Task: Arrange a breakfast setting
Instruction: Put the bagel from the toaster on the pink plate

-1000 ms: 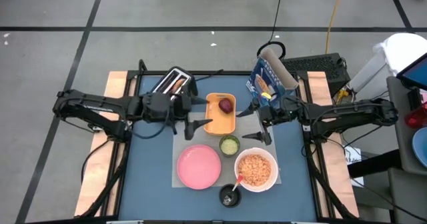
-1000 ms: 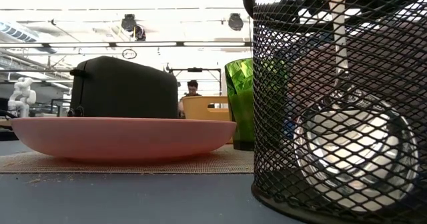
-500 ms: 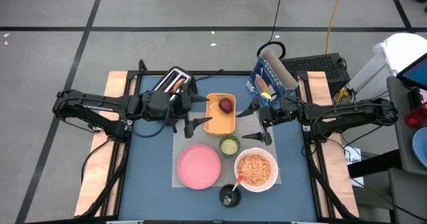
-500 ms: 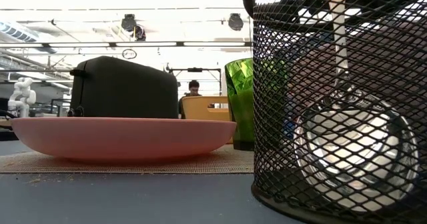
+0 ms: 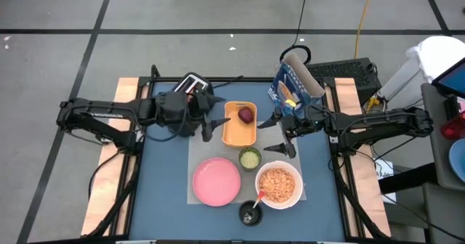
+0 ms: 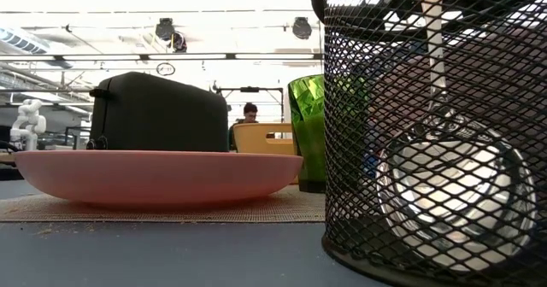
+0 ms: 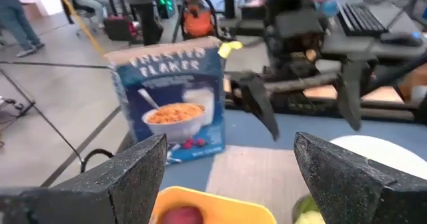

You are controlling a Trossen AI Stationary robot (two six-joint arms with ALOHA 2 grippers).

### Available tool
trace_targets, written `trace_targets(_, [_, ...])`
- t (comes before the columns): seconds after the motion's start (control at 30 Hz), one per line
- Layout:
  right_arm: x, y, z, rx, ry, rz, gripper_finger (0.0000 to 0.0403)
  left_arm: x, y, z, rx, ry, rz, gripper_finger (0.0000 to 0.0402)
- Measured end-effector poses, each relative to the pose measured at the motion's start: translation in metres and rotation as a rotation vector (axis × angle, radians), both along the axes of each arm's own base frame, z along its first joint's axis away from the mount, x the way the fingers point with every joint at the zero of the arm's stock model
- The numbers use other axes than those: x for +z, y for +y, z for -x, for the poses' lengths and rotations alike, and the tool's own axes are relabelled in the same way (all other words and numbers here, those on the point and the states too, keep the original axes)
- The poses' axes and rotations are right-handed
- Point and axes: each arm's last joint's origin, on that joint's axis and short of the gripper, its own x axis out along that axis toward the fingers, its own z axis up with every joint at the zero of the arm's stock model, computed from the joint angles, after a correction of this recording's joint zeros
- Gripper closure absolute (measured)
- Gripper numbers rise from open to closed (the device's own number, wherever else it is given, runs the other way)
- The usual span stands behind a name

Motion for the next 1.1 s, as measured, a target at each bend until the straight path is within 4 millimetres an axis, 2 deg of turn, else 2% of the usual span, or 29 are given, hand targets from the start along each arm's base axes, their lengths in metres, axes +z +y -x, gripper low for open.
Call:
trace_targets(0.17, [0.0, 0.0, 0.0, 0.0, 0.002, 0.0, 0.0005, 0.009, 0.012, 0.011, 0.045, -0.034, 0.008, 0.0073])
trace_targets(0.47, [-0.002, 0.0, 0.0, 0.0, 0.021, -0.002, 0.0005, 0.032, 0.033, 0.048, 0.146, -0.121, 0.033, 0.0073])
trace_targets(0.6, [-0.002, 0.0, 0.0, 0.0, 0.022, -0.002, 0.0005, 0.037, 0.044, 0.066, 0.238, -0.108, 0.025, 0.0073])
trace_targets(0.8, [-0.002, 0.0, 0.0, 0.0, 0.022, -0.002, 0.0005, 0.029, 0.061, 0.089, 0.408, 0.005, 0.061, 0.0073])
trace_targets(1.1, [-0.002, 0.0, 0.0, -0.002, 0.022, -0.001, 0.0005, -0.002, 0.084, 0.108, 0.596, 0.29, 0.202, 0.0073])
